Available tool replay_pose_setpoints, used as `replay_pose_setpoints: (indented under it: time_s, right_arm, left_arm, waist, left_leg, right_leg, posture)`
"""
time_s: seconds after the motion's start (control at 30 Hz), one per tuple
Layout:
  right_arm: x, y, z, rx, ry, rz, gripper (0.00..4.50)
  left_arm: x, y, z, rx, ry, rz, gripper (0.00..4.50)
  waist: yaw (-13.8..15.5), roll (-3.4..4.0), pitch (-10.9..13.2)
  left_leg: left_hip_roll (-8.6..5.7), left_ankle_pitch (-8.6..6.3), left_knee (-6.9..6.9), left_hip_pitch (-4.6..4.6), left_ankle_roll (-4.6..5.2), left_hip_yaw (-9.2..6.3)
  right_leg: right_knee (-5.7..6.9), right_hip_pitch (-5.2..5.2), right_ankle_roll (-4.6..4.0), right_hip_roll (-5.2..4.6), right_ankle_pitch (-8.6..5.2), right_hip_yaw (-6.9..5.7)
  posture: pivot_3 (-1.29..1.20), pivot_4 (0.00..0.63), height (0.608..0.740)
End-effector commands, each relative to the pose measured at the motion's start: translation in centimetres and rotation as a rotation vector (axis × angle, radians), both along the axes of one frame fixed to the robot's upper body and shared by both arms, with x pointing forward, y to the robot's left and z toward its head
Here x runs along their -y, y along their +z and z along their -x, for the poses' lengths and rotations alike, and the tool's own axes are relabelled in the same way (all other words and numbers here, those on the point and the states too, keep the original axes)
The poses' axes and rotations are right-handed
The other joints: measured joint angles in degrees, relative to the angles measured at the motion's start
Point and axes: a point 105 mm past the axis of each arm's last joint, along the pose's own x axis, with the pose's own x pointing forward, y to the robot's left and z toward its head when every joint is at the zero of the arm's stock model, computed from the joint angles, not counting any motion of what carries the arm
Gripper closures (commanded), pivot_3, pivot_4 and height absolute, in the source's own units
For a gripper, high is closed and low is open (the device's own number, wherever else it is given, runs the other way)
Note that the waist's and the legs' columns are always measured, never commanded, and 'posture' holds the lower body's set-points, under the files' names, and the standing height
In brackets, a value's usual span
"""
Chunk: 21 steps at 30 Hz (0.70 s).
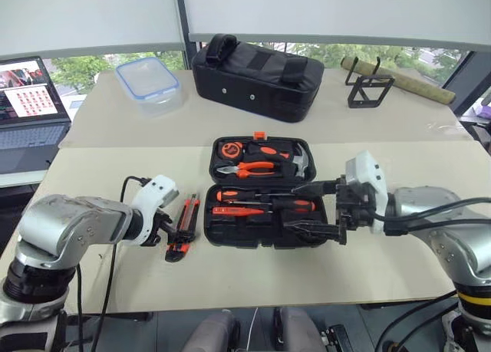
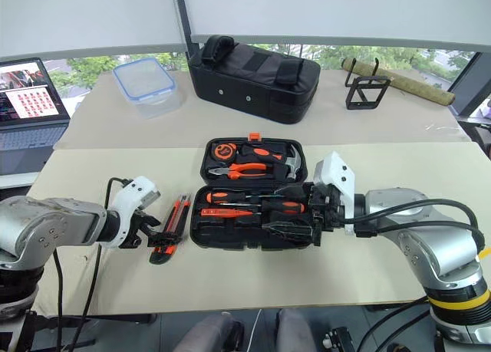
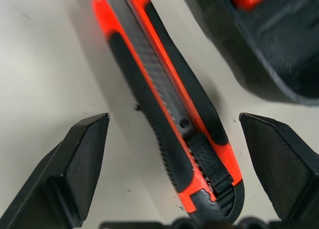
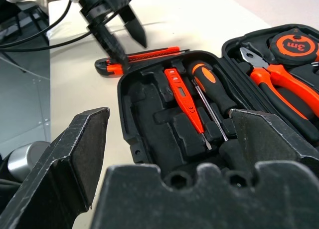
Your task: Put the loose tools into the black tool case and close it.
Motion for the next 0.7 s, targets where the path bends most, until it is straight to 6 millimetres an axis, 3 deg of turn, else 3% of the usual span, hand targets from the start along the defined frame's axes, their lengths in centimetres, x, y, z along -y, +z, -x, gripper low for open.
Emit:
replay_pose_setpoints:
  time_s: [0.03,0.1,0.2,0.37,0.47,0.53,0.7]
  right_arm:
    - [-0.1,1.1,0.3,0.071,-0.009,-0.013,0.0]
    - [-0.1,1.2,0.3,0.074,-0.013,-0.014,0.0]
    - [0.0,1.2,0.3,0.078,-0.022,-0.015,0.0]
    - [0.4,1.4,0.3,0.084,-0.027,-0.006,0.0]
    - [0.7,1.5,0.3,0.081,-0.034,-0.001,0.0]
    - [1.3,1.3,0.6,0.037,-0.05,0.006,0.0]
    - [2.3,1.2,1.2,0.025,-0.074,0.031,0.0]
  left_arm:
    - [0.0,-1.0,0.4,-0.033,-0.011,-0.058,0.02]
    - [-0.1,-1.5,0.4,-0.043,-0.003,-0.081,0.02]
    - [-0.2,-1.9,0.2,-0.05,0.012,-0.084,0.81]
    - [-1.3,-1.8,-0.2,-0.06,0.056,-0.098,2.61]
    - [-2.9,-1.4,-0.9,-0.043,0.097,-0.126,2.87]
    - [-4.3,1.5,-3.1,0.126,0.021,-0.133,2.87]
    - [-2.0,7.3,-5.5,0.443,-0.425,-0.091,2.87]
  waist:
    - [0.1,0.02,0.0]
    - [0.1,0.06,0.0]
    - [0.2,0.17,-0.1]
    - [0.1,0.3,-0.2]
    - [0.0,0.3,-0.2]
    - [-0.2,0.31,-0.2]
    - [0.4,0.28,-0.1]
  left_leg:
    - [-0.01,0.0,0.0,0.0,0.0,0.0]
    - [-0.01,0.0,0.0,0.05,-0.01,0.0]
    - [-0.01,0.0,0.0,0.07,-0.02,0.0]
    - [-0.01,0.01,-0.02,0.08,-0.03,0.01]
    - [0.0,0.01,-0.02,0.08,-0.03,0.01]
    - [0.01,0.01,-0.04,0.08,-0.04,0.01]
    - [0.06,0.09,-0.1,-0.03,-0.19,-0.01]
  right_leg:
    - [0.0,0.01,0.0,0.0,0.0,0.0]
    - [0.0,0.05,0.0,0.01,0.0,0.0]
    - [0.02,0.07,0.0,0.0,0.0,0.02]
    - [0.04,0.05,0.0,0.02,0.0,0.05]
    - [0.04,0.05,0.0,0.01,0.0,0.05]
    - [0.05,0.03,-0.01,0.02,-0.01,0.07]
    - [-0.01,-0.05,-0.2,-0.07,-0.01,-0.03]
  posture:
    - [0.0,0.15,0.716]
    - [0.0,0.15,0.716]
    - [0.0,0.15,0.716]
    - [0.0,0.15,0.716]
    - [0.0,0.15,0.716]
    - [0.0,0.15,0.716]
    - [0.0,0.15,0.716]
